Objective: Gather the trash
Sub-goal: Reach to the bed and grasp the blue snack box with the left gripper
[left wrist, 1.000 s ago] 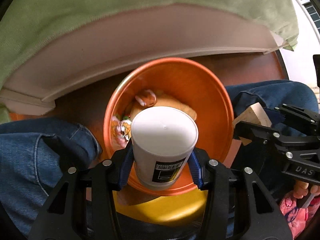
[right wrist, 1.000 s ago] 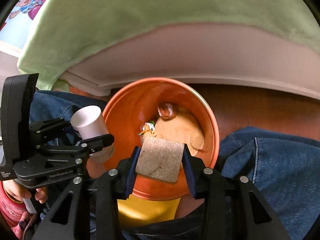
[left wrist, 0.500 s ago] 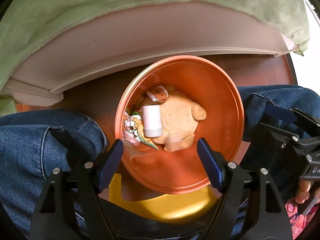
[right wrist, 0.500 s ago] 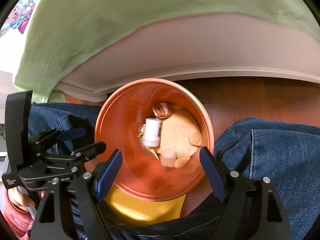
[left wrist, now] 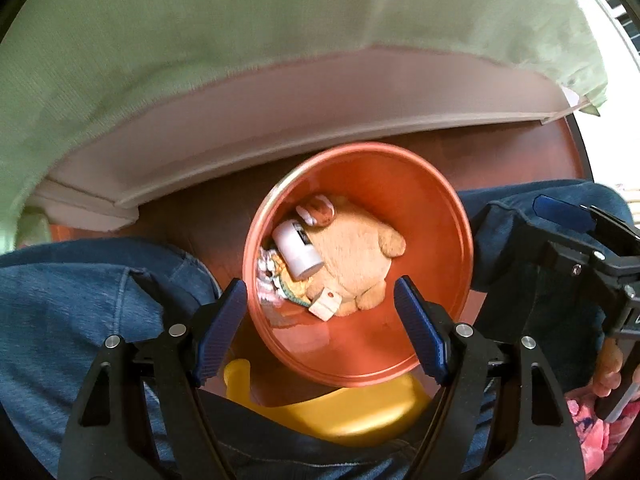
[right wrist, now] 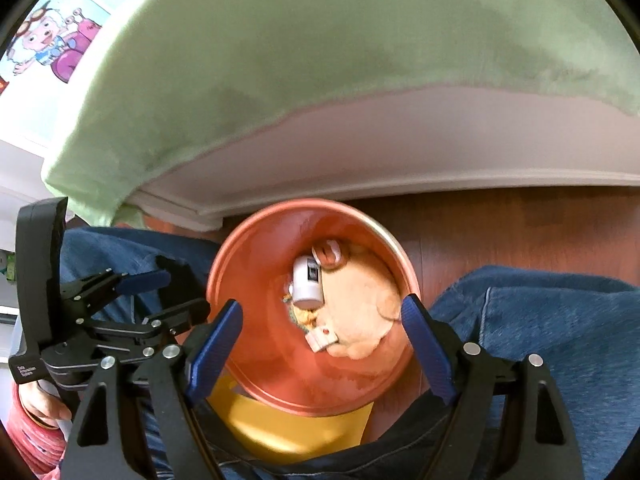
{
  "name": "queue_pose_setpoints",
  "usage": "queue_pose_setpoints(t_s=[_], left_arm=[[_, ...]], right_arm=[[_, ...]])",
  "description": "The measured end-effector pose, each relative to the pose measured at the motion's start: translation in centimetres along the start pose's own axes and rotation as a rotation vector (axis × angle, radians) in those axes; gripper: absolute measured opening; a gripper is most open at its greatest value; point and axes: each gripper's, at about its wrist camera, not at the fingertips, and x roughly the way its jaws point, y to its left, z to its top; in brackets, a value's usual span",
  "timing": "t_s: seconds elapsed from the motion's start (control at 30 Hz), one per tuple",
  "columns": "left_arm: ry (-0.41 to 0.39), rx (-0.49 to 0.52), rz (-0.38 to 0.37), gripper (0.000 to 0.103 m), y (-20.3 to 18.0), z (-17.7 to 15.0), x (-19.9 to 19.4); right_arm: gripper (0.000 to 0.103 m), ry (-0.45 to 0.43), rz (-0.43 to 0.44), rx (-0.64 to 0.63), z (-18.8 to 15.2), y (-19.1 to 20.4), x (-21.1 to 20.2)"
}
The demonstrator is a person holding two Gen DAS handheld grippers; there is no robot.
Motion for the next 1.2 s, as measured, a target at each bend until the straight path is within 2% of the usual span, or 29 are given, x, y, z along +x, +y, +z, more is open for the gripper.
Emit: queue_pose_setpoints(t_s=[0.1, 0.2, 0.3, 0.4, 0.5, 0.6, 0.73, 0.9, 0.97, 1.0, 1.1, 1.2], left_arm=[[-0.049, 0.002, -0.027, 0.074, -0.2, 0.4, -2.3], [-0.140, 0.022, -0.047, 0.074, -0.5, 1.2, -6.0], [-0.265, 0.047, -0.050, 0.074, -0.6, 2.7, -10.4], [-0.374, 0.071, -0.032, 0.082, -0.4, 4.9, -14.2], [-0.456, 0.070, -0.010, 0.082, 0.2, 7.9, -17.0], [-0.512, 0.004, -0.019, 0.082, 2.0, 12.2, -18.6], [-0.552, -0.101, -0.058, 0.082, 4.7, 17.8, -19.3], [-0.568, -0.155, -0.005, 0.082, 6.7, 23.7, -19.0], [-0.571, -0.187, -0.008, 0.082, 7.7, 25.5, -18.9], [-0.565, -0.212, -0.035, 0.082, 8.1, 26.2, -18.8], [-0.551, -0.330, -0.200, 0.082, 10.3, 28.4, -18.6], [-0.531, -0.428, -0.280, 0.083, 11.7, 30.0, -18.1]], right_arm=[[0.081, -0.036, 0.046, 0.005, 0.5, 0.2, -1.6], [0.082, -0.096, 0.078, -0.007, 1.2, 0.6, -3.9], [0.083, -0.178, 0.094, -0.027, 1.9, 1.3, -6.4], [0.084, -0.249, 0.098, -0.062, 2.5, 2.1, -8.5], [0.088, -0.313, 0.103, -0.097, 2.8, 2.8, -10.2], [0.088, -0.349, 0.104, -0.119, 2.8, 3.4, -10.9], [0.088, -0.354, 0.105, -0.130, 2.8, 3.6, -10.6], [0.088, -0.346, 0.087, -0.132, 2.8, 3.8, -9.9], [0.088, -0.345, 0.075, -0.130, 2.7, 3.7, -9.5], [0.088, -0.341, 0.074, -0.129, 2.7, 3.6, -9.3], [0.088, -0.327, 0.071, -0.124, 2.8, 3.4, -8.6], [0.088, -0.318, 0.071, -0.123, 2.9, 3.3, -8.1]])
